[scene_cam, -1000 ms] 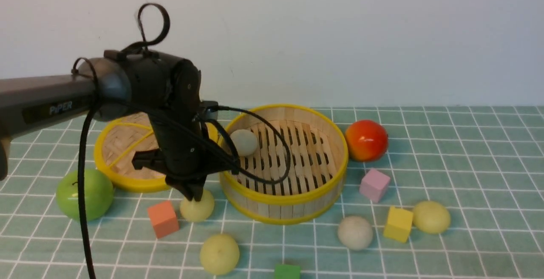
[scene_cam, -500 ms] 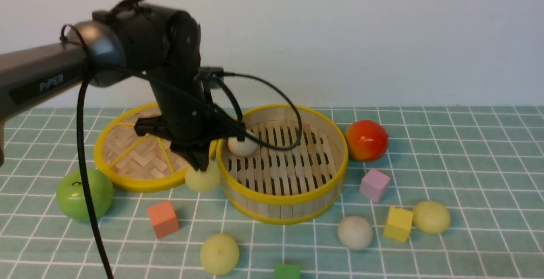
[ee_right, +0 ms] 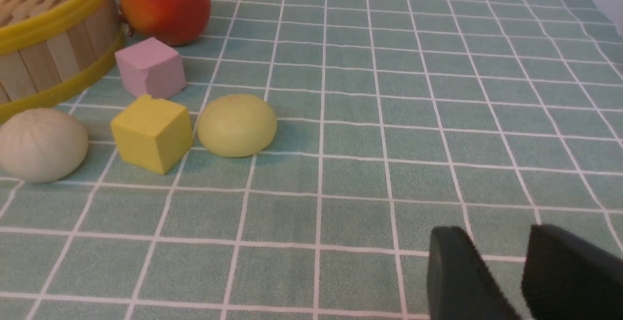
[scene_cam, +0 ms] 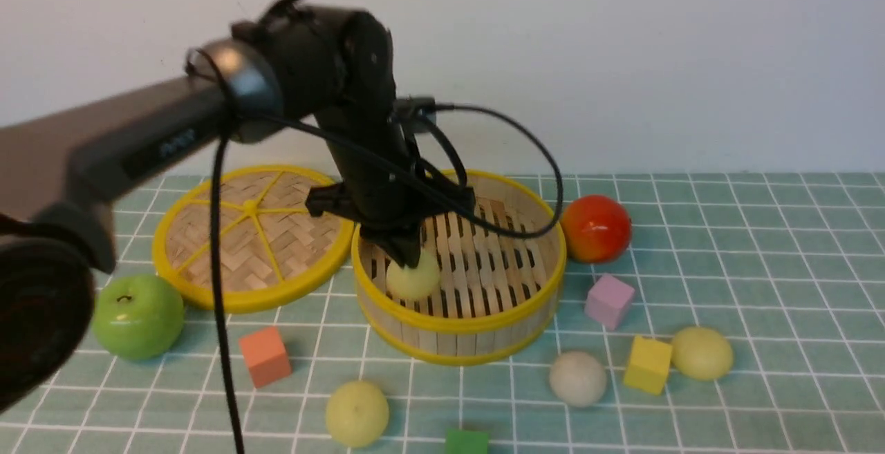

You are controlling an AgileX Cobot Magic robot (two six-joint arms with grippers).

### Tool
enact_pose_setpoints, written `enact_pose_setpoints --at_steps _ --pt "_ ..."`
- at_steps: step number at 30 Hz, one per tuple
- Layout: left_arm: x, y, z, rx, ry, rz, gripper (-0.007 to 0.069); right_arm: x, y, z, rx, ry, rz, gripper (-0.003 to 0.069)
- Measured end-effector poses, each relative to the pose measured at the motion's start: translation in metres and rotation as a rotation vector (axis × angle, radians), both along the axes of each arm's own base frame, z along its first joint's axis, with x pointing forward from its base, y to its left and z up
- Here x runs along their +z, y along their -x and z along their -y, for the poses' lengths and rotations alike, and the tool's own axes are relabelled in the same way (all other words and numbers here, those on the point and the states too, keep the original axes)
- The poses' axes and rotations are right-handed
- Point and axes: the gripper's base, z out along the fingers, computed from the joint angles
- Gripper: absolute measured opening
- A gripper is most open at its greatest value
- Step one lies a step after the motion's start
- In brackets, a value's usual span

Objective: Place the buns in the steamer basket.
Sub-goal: Use the left arm to put the steamed stuffed bun into the steamer, then use the left arm to grab a steamed stuffed bun

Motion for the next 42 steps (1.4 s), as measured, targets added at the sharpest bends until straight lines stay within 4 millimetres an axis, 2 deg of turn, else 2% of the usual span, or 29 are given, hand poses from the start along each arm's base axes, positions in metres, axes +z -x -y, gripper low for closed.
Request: enact_pose_setpoints --at_steps 2,6,10,12,13,15,16,17,20,21,23,24,25,27,30,31,32,35,42 --pt "-0.019 -0.006 0.001 0.019 -0.012 -0.018 0.0013 0.000 0.000 0.000 0.000 0.000 0.000 0.0238" --pt "-0.021 -0.007 0.003 0.031 0.003 -0.025 0.0074 0.000 0.000 0.000 0.000 0.000 0.000 0.0238" --pt "-0.014 -0.005 0.003 0.029 0.003 -0.038 0.0247 0.000 0.000 0.000 0.000 0.000 0.000 0.0238" --pt "-0.003 -0.002 0.001 0.008 -0.011 -0.053 0.0337 0.000 0.000 0.000 0.000 0.000 0.000 0.0238" --pt "0.001 -0.001 0.001 0.001 -0.013 -0.053 0.0352 0.000 0.000 0.000 0.000 0.000 0.000 0.0238" --pt "0.033 0.005 -0.003 -0.050 -0.020 -0.003 0.0434 0.000 0.000 0.000 0.000 0.000 0.000 0.0238" --pt "0.036 0.005 -0.004 -0.053 -0.020 0.004 0.0442 0.000 0.000 0.000 0.000 0.000 0.000 0.0238" --pt "0.058 0.012 -0.007 -0.055 -0.005 0.046 0.0465 0.000 0.000 0.000 0.000 0.000 0.000 0.0238" --pt "0.088 0.034 -0.018 -0.042 0.014 0.086 0.0480 0.000 0.000 0.000 0.000 0.000 0.000 0.0238" --pt "0.091 0.038 -0.020 -0.040 0.015 0.086 0.0480 0.000 0.000 0.000 0.000 0.000 0.000 0.0238" --pt "0.096 0.063 -0.032 -0.035 0.005 0.058 0.0479 0.000 0.000 0.000 0.000 0.000 0.000 0.0238" --pt "0.096 0.065 -0.033 -0.035 0.004 0.055 0.0479 0.000 0.000 0.000 0.000 0.000 0.000 0.0238" --pt "0.091 0.081 -0.041 -0.035 -0.015 0.017 0.0479 0.000 0.000 0.000 0.000 0.000 0.000 0.0238" --pt "0.080 0.098 -0.049 -0.036 -0.039 -0.037 0.0476 0.000 0.000 0.000 0.000 0.000 0.000 0.0238" --pt "0.050 0.117 -0.056 -0.028 -0.048 -0.118 0.0459 0.000 0.000 0.000 0.000 0.000 0.000 0.0238" --pt "0.048 0.118 -0.056 -0.027 -0.049 -0.120 0.0458 0.000 0.000 0.000 0.000 0.000 0.000 0.0238" --pt "0.030 0.121 -0.056 -0.014 -0.032 -0.139 0.0446 0.000 0.000 0.000 0.000 0.000 0.000 0.0238" --pt "0.008 0.124 -0.054 0.009 0.007 -0.161 0.0412 0.000 0.000 0.000 0.000 0.001 0.000 0.0238" --pt "-0.005 0.120 -0.048 -0.016 0.040 -0.164 0.0311 0.000 0.000 0.000 0.000 0.000 0.000 0.0238"
